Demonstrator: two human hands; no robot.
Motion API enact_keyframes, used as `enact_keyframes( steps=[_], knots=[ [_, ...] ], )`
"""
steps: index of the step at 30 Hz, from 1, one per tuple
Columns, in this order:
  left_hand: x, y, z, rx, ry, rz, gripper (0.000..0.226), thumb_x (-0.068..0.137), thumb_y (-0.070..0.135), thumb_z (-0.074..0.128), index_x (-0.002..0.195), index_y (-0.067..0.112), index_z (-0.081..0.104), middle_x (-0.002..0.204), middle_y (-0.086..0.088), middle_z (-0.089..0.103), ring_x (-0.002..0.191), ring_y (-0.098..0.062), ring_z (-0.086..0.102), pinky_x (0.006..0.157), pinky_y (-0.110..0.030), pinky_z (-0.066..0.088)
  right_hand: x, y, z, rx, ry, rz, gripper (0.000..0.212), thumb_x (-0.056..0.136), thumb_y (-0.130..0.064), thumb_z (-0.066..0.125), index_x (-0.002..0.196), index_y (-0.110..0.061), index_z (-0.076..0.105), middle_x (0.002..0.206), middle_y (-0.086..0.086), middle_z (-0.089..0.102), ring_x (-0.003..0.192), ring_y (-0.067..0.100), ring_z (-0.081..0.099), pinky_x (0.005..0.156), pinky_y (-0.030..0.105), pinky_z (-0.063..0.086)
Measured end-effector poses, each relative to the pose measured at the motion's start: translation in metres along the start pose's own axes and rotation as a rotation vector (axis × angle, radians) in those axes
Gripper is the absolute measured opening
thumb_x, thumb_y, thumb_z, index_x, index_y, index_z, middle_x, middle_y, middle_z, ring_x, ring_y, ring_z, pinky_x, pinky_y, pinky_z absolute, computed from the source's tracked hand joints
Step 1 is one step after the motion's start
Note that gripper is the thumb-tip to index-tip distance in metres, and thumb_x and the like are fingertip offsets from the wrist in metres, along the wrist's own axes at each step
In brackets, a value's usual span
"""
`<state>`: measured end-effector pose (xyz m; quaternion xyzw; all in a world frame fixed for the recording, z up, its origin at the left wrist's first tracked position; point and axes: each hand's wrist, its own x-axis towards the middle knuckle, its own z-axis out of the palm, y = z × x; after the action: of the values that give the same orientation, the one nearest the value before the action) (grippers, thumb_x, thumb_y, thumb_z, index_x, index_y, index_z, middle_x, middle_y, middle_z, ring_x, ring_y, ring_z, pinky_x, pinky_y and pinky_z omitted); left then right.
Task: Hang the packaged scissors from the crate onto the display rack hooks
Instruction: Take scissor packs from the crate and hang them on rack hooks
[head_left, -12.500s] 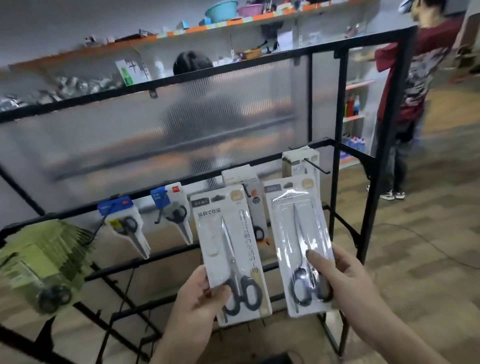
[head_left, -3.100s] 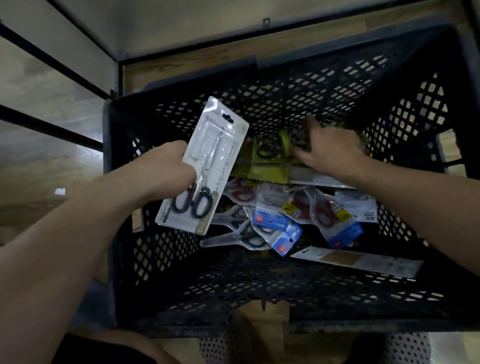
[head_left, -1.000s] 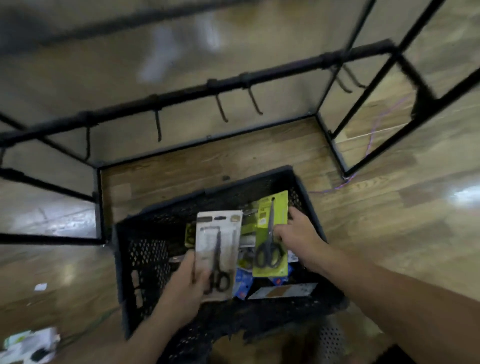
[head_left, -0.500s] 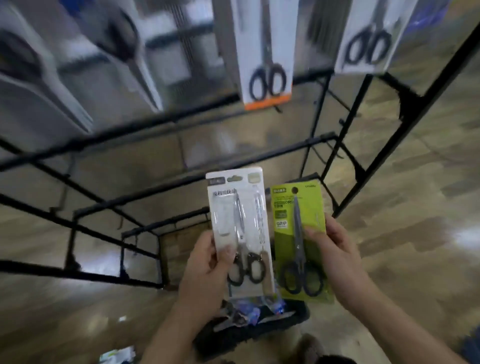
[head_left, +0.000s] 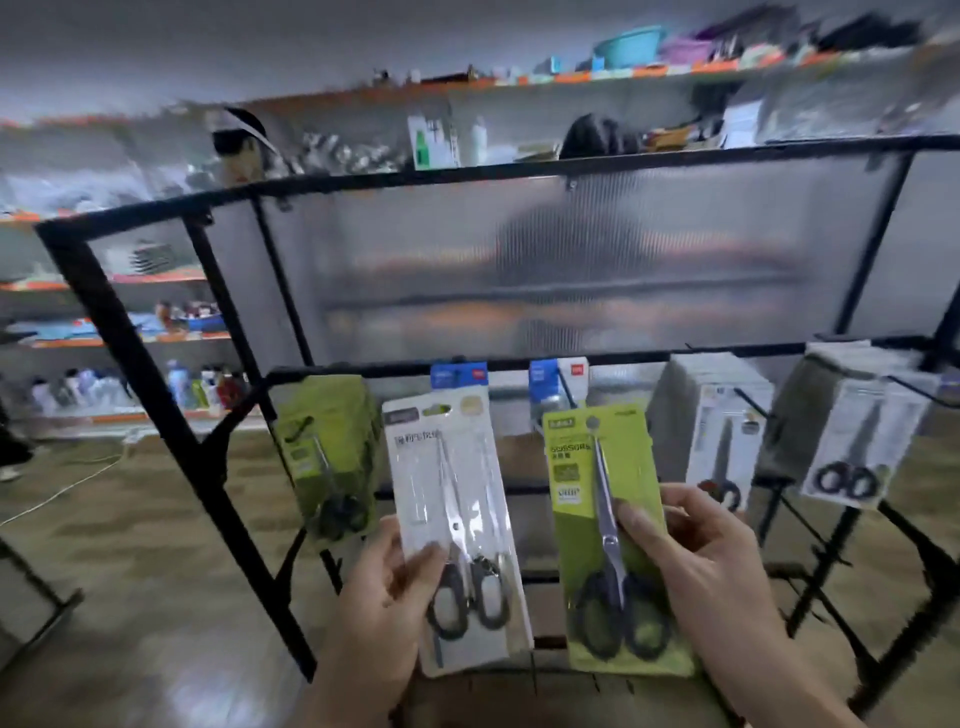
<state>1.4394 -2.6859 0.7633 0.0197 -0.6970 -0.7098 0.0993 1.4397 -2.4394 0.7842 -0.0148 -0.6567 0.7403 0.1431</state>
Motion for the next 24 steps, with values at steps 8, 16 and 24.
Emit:
enact_keyframes(
  steps=[8, 16, 24],
  knots=[
    [0.011, 0.004, -0.051, 0.067, 0.182, 0.047, 0.020, 0.095, 0.001, 0.065, 0.110, 0.014, 0.062, 0.096, -0.007, 0.079, 0.088, -0.018, 0.076, 0.069, -0.019, 0.057, 0.029, 0.004, 0.054, -0.046, -0.277, 0.052, 0.013, 0.094, -0.014, 0.066, 0.100, -0.002, 0.068, 0.081, 0.017, 0.076, 0.072, 0.037, 0.074, 0.066, 0.055, 0.062],
    [-0.005, -0.014, -0.119, 0.156, 0.397, 0.016, 0.017, 0.094, -0.007, 0.059, 0.103, 0.007, 0.060, 0.093, -0.011, 0.079, 0.085, -0.017, 0.075, 0.072, -0.020, 0.059, 0.048, 0.061, 0.147, -0.126, -0.443, 0.008, 0.015, 0.092, -0.030, 0.074, 0.088, -0.016, 0.070, 0.082, 0.015, 0.070, 0.077, 0.041, 0.065, 0.070, 0.061, 0.054],
    [0.025, -0.015, -0.204, 0.140, 0.355, 0.019, 0.021, 0.091, 0.010, 0.065, 0.111, 0.017, 0.062, 0.100, -0.005, 0.079, 0.095, -0.018, 0.076, 0.085, -0.035, 0.054, 0.037, 0.088, 0.266, -0.120, -0.391, 0.028, 0.013, 0.096, -0.027, 0.071, 0.089, -0.017, 0.069, 0.081, 0.012, 0.071, 0.071, 0.028, 0.065, 0.066, 0.049, 0.057]
  ],
)
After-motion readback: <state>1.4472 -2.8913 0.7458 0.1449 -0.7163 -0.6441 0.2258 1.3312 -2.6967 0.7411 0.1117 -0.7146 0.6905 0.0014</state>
